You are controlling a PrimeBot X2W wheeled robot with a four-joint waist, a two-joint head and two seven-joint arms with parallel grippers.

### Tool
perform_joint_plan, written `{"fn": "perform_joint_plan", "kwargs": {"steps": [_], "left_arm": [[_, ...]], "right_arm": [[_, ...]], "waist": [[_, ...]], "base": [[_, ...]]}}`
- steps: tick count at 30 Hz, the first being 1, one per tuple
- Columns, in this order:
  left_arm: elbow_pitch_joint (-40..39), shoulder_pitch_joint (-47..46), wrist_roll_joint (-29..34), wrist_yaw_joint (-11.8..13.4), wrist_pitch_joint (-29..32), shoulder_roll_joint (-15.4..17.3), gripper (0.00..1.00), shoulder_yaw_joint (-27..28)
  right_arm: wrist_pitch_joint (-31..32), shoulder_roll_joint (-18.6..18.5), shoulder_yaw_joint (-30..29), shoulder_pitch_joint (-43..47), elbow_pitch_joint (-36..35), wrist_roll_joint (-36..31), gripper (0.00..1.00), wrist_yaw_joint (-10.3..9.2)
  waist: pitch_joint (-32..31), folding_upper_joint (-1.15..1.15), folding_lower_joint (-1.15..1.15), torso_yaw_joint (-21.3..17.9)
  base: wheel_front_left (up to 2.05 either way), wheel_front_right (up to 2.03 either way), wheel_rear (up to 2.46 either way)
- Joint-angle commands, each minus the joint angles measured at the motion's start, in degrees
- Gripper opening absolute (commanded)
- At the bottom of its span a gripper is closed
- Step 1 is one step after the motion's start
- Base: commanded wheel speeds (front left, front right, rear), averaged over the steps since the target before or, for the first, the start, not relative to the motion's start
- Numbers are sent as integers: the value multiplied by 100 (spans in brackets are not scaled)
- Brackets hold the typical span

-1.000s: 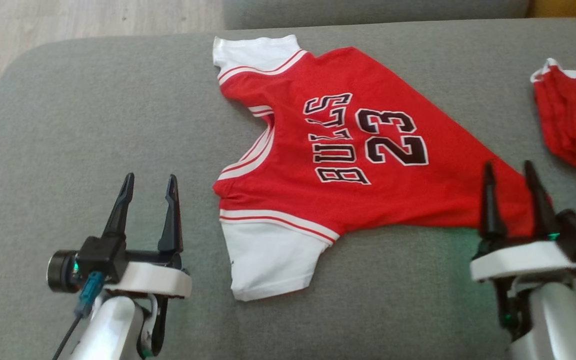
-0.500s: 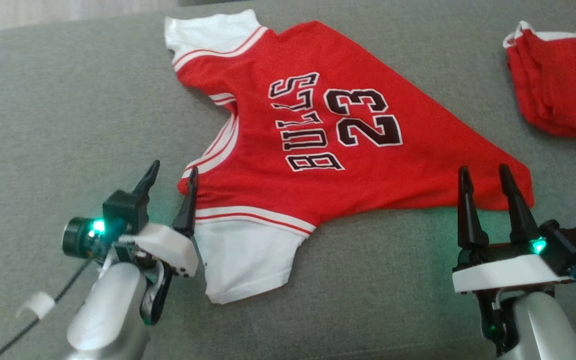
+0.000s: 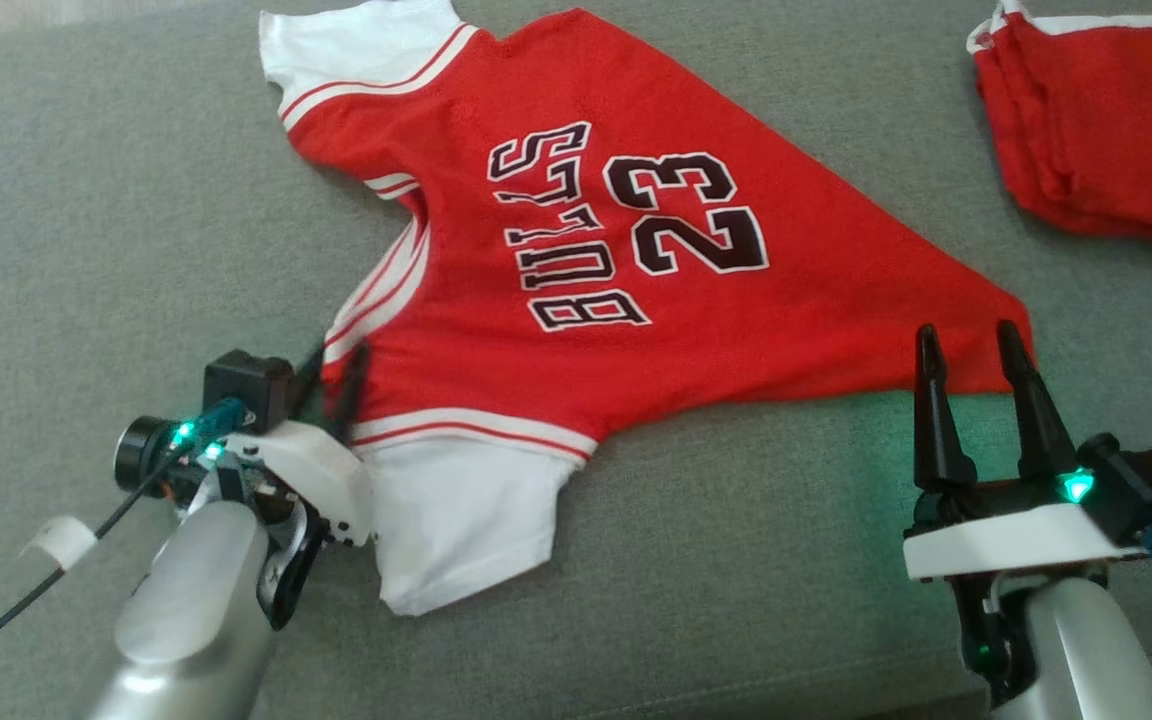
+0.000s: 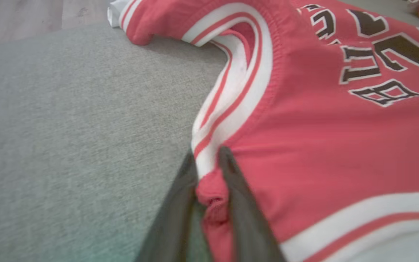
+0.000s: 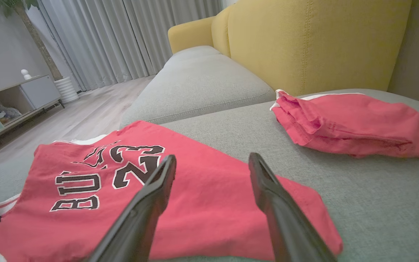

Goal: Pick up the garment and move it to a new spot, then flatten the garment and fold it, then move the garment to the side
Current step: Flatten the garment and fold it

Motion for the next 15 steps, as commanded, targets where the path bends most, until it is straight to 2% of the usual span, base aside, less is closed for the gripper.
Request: {"fn": "perform_joint_plan", "kwargs": {"steps": [1,10,15], "left_arm": [[24,-141,-38,11,-44,205,0,124],[38,-722,2,225,-891,460,0,447],[135,-1124,17,292,-1050,651,0,594]], "right_arm": [[-61,-40,99,-165,-192,-10,100,37],[-62,-40,119,-172,-188,-84,100,37],[-62,-40,196,-196,-182,-67,100,37]], "waist": [[-10,0,0,-26],[-59,0,0,-25],[-50,0,0,-2]], "base": [[0,0,0],[0,0,0],[0,0,0]]}}
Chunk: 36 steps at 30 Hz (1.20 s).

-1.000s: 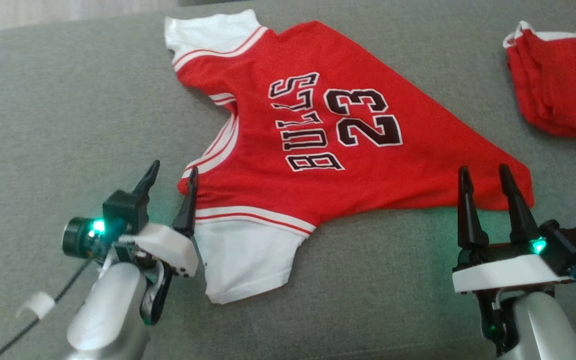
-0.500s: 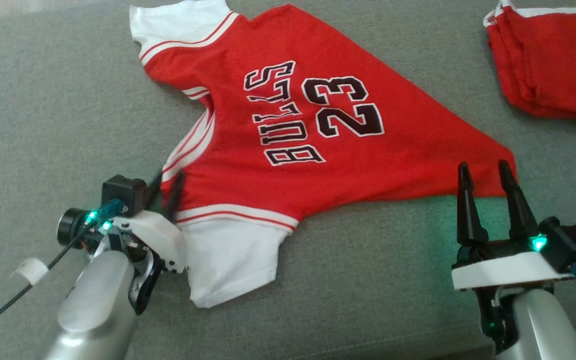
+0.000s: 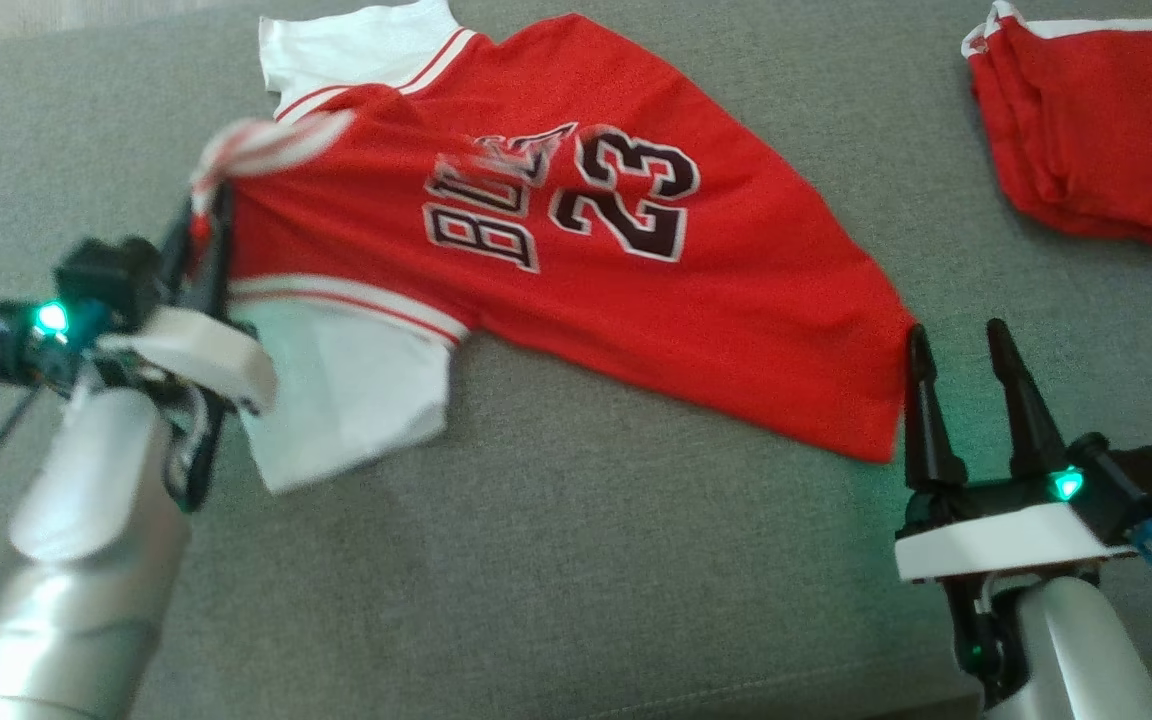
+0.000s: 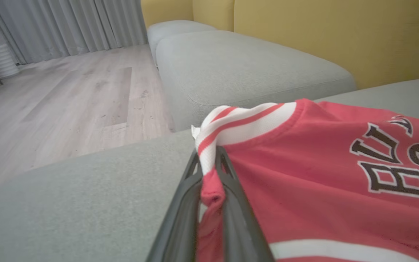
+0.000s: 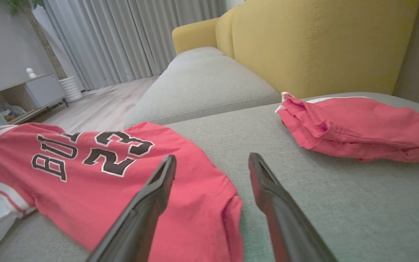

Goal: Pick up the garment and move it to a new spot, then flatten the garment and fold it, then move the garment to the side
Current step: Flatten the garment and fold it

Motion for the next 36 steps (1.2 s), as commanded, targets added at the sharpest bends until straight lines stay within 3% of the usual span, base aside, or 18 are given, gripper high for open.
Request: {"fn": "perform_joint_plan", "kwargs": {"steps": [1,4,5,6,7,11,16,31,36], "left_arm": [[-80,-269,12,30,-56,296,0,253],[122,-444,2,29,-11,369,0,277],[183,-487,-2,4,-20,385,18,272],[236,-520,-9,-2,-52,393,67,277],[286,-532,-12,-21,-84,391,100,267],[368,-463,-133,-91,-289,320,100,307],[-19,-137,-120,175,-611,299,100,465],[-2382,1952,153,883,-681,-143,100,369],[-2671,2482,140,976,-681,-214,100,275]], "right_arm": [[-62,-38,187,-192,-180,3,100,37],[-62,-38,241,-201,-183,-19,100,37],[-62,-38,246,-206,-181,-32,100,37],[-62,-38,244,-212,-178,-42,100,37],[-62,-38,237,-218,-174,-49,100,37],[-62,-38,191,-257,-161,-21,100,37],[-62,-38,182,-259,-205,5,100,37],[-62,-38,-78,-56,-128,-148,100,37],[-62,-38,-88,48,-109,-120,100,37]], "waist": [[5,0,0,8],[17,0,0,26],[26,0,0,33],[34,0,0,41],[39,0,0,51],[24,0,0,112],[-115,0,0,248],[-773,0,0,933],[-835,0,0,1045]], "base": [[0,0,0],[0,0,0],[0,0,0],[0,0,0],[0,0,0],[0,0,0],[0,0,0],[0,0,0],[0,0,0]]}}
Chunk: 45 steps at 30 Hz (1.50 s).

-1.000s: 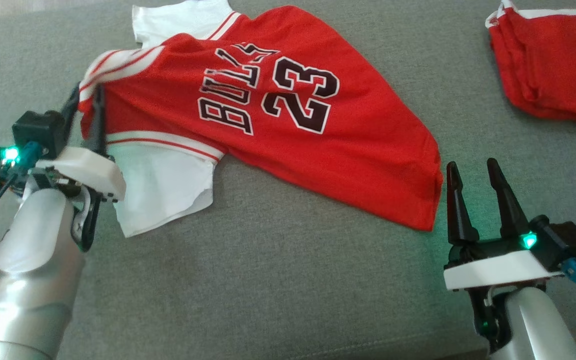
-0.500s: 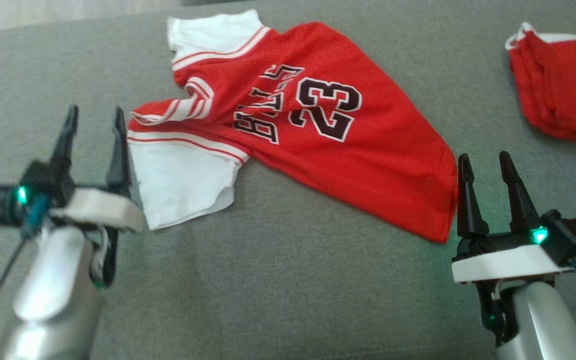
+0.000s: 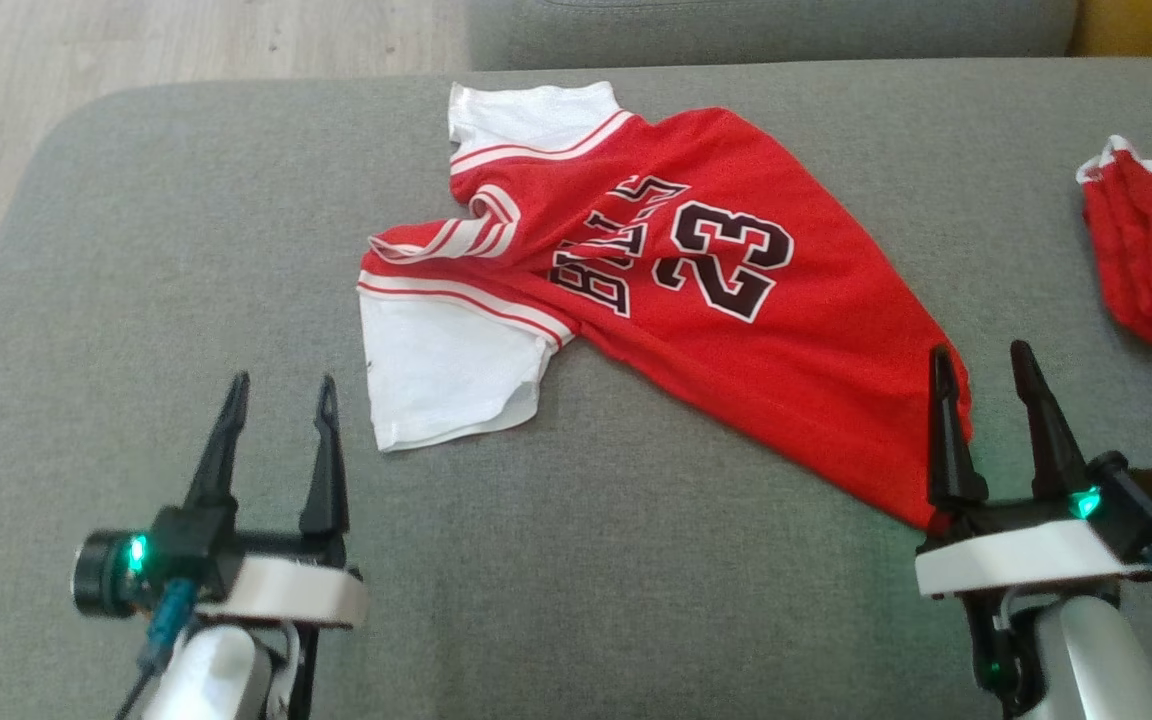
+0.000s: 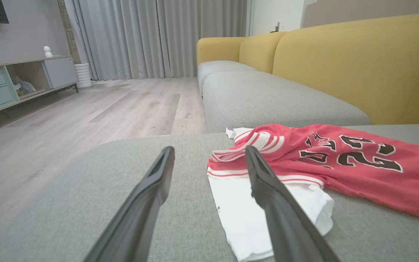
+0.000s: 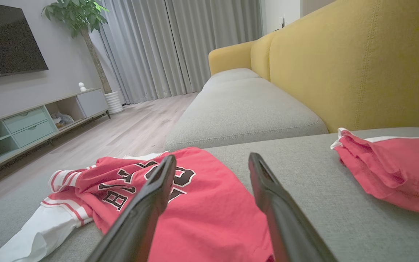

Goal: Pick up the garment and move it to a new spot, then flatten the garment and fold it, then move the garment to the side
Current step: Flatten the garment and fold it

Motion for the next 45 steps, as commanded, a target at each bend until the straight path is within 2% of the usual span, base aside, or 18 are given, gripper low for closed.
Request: {"fn": "perform_joint_plan", "kwargs": {"steps": [1,10,21,26,32,40,41,42,43,45], "left_arm": [[-226,-123,-2,31,-51,75,100,140],[-132,-262,-154,-81,181,59,100,62],[913,-706,-311,-329,824,133,100,-88],[1317,-848,-422,-406,927,99,100,-91],[1651,-969,-508,-465,982,96,100,-93],[1912,-1006,-655,-569,1346,84,100,-164],[1915,-1002,-668,-596,1378,90,69,-181],[1913,-998,-670,-618,1400,100,17,-200],[1898,-992,-667,-629,1406,108,0,-217],[1871,-986,-658,-628,1399,115,0,-232]], "right_arm": [[-62,-37,135,-45,-154,-16,100,37],[-57,-37,251,-101,-156,-11,100,37],[-57,-37,264,-218,-146,21,100,37],[-59,-37,245,-252,-147,42,100,37],[-61,-37,199,-309,-174,36,100,37],[-62,-37,187,-332,-213,51,100,37],[-62,-37,183,-332,-209,54,100,37],[-62,-37,181,-332,-203,56,100,37],[-62,-37,176,-332,-196,58,100,37],[-62,-37,168,-331,-187,58,100,37]], "waist": [[-24,0,1,45],[127,0,1,17],[533,0,1,-302],[636,0,1,-397],[725,0,1,-491],[784,0,1,-553],[778,0,1,-558],[768,0,1,-562],[755,0,1,-565],[735,0,1,-564]], "base": [[0,0,0],[0,0,0],[0,0,0],[0,0,0],[0,0,0],[0,0,0],[0,0,0],[0,0,0],[0,0,0],[0,0,0]]}}
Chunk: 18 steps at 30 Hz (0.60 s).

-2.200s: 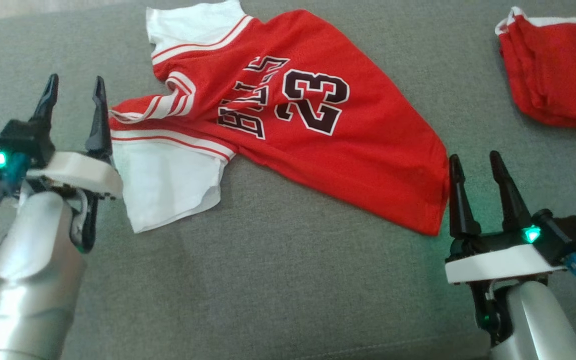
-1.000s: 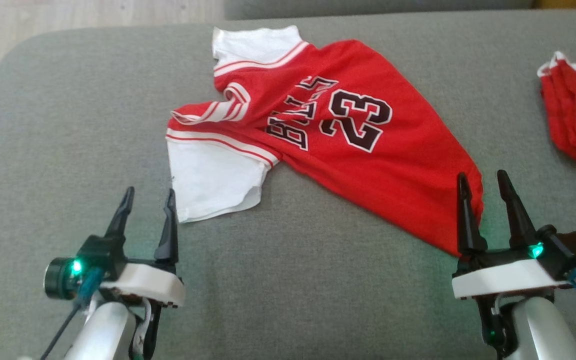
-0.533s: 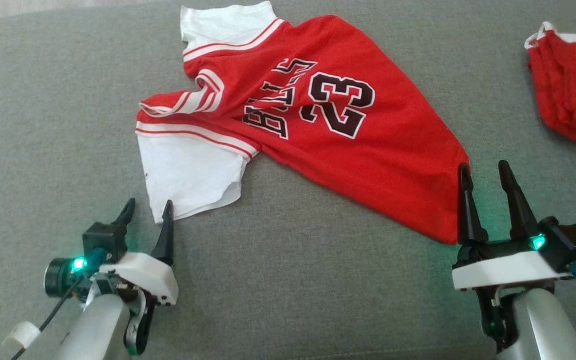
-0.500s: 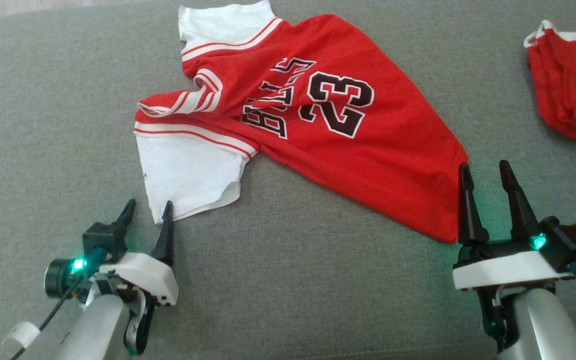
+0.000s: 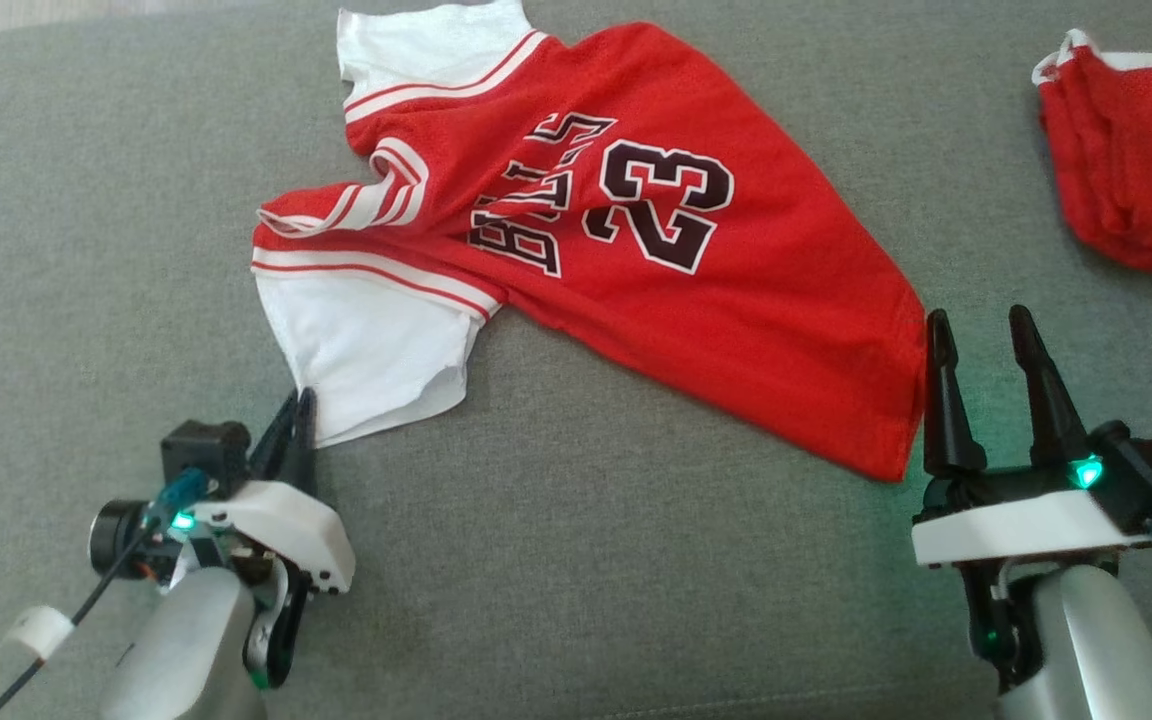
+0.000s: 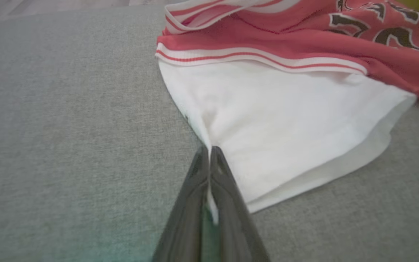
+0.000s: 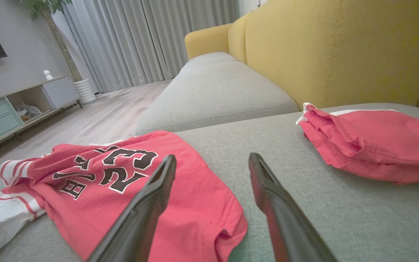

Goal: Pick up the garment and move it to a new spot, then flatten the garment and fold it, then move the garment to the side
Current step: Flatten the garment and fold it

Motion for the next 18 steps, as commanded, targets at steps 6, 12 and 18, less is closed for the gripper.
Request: {"fn": "perform_joint_plan", "kwargs": {"steps": [6,12,18], "left_arm": [[-280,13,-11,139,-273,157,0,218],[-721,68,35,410,-1057,197,0,491],[-1413,222,118,619,-1342,156,0,865]], "right_arm": [[-62,-37,89,-89,-75,23,100,37],[42,-37,162,19,203,7,100,37],[663,-37,303,201,600,10,100,37]], "waist": [[-205,0,0,26],[-467,0,0,66],[-654,0,0,107]], "base": [[0,0,0],[0,0,0],[0,0,0]]}}
